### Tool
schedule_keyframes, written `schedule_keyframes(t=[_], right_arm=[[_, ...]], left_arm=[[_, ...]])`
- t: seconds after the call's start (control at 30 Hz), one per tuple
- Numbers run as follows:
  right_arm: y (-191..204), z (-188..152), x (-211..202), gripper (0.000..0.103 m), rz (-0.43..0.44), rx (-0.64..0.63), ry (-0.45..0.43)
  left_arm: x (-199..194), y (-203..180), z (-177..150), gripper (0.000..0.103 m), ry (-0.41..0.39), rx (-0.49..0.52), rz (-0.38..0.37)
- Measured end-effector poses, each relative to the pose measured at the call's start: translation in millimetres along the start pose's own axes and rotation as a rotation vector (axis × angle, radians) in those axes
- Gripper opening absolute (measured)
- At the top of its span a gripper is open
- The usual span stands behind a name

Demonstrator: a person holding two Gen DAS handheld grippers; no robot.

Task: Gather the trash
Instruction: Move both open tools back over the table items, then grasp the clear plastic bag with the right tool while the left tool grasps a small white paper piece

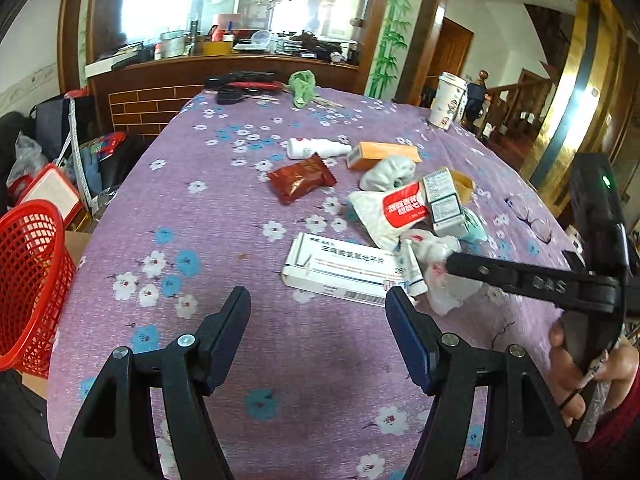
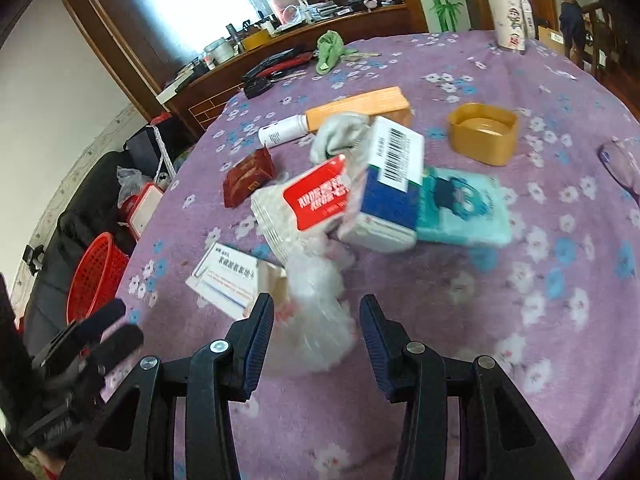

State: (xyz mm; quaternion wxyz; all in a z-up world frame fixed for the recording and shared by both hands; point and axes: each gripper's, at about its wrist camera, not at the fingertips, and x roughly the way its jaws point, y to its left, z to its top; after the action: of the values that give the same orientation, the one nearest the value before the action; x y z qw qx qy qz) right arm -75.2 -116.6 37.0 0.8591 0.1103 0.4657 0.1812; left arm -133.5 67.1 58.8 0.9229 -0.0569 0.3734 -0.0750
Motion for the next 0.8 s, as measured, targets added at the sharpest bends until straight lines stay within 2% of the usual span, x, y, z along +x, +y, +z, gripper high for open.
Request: schedule_keyframes(t=[0.17,0.2,0.3,0.43,0.6,0.67,0.73,0.8], right_arm=[[-3.9,0.5,20.3,0.047,0.015,0.029,0.051],[-6.9,-1.4,23.1,0.04,0.039,0.039,0.069],[-11.9,-7.0,20.1,0.034,0.068,0.042,0.073],[-14.4,-11.9,-5.3,0.033,0.055,0.016,0.013],[-19.3,-16.5,-39.7,0.033,0.0,-0.002,-0.088],[-22.1,-19.9,-45.9,0.033,-0.011,-0.004,-0.105],[-26.6,-21.6,-48.3,0.033,-0.013,0.003,-0.107],[-32.2,-22.7,-50.6,0.033,-0.008,0.013,-0.105]], left_arm=[[2.5,-3.4,0.7,0.069,0.01,0.008,-0.004],[2.9,-4.4,0.9,0.069,0.013,0.011,-0.006],[5.5,-9.3,2.8,0.069,0.019,0.018,-0.013],[10.9,-27.3,5.8,0.069,0.031,0.05,-0.035],[27.9,-60.0,8.7,0.068,0.052,0.11,-0.052],[39.7,-69.7,10.8,0.058,0.072,0.118,-0.052],[53.2,-76.7,12.8,0.043,0.104,0.118,-0.057],[64.4,-78.5,13.7,0.038,0.128,0.112,-0.05]])
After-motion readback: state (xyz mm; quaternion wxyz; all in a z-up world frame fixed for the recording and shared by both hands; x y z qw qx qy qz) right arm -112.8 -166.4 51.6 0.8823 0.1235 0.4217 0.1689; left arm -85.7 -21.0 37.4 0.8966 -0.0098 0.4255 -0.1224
